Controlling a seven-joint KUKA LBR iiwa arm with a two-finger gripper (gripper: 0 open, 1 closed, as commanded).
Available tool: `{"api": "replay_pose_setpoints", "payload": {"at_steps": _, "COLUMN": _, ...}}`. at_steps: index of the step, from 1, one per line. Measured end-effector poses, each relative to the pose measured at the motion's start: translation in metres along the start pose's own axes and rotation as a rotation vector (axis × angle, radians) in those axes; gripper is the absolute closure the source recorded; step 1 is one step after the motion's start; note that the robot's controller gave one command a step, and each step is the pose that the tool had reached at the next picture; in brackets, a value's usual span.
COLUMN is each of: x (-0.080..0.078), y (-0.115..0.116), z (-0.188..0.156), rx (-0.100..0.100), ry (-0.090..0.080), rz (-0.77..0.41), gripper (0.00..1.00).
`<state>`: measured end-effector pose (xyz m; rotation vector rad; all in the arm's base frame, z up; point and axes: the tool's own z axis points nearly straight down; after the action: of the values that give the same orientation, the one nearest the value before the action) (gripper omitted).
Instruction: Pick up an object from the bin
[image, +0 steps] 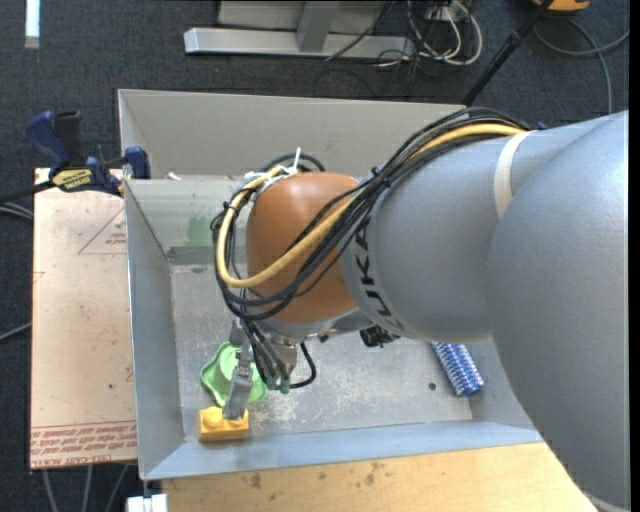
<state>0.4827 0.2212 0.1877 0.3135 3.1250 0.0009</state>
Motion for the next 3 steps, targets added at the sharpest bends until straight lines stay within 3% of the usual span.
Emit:
{"api": "replay_pose_setpoints", "payload": {"at_steps": 1, "x": -0.037, "y": -0.028, "z": 0.107, "rx": -0.017, "ry": -0.027, "rz": 0.055, "gripper": 0.0}}
{"api": "replay_pose_setpoints", "payload": {"at_steps": 2, "x": -0.037, "y": -0.028, "z": 0.103, "rx": -0.017, "ry": -0.025, "rz": 0.054, "gripper": 1.0}}
{"api": "replay_pose_setpoints", "payload": {"at_steps": 3, "x": -0.035, "y": -0.052, "z": 0.105, "rx": -0.024, "ry": -0.028, "rz": 0.075, "gripper": 1.0}}
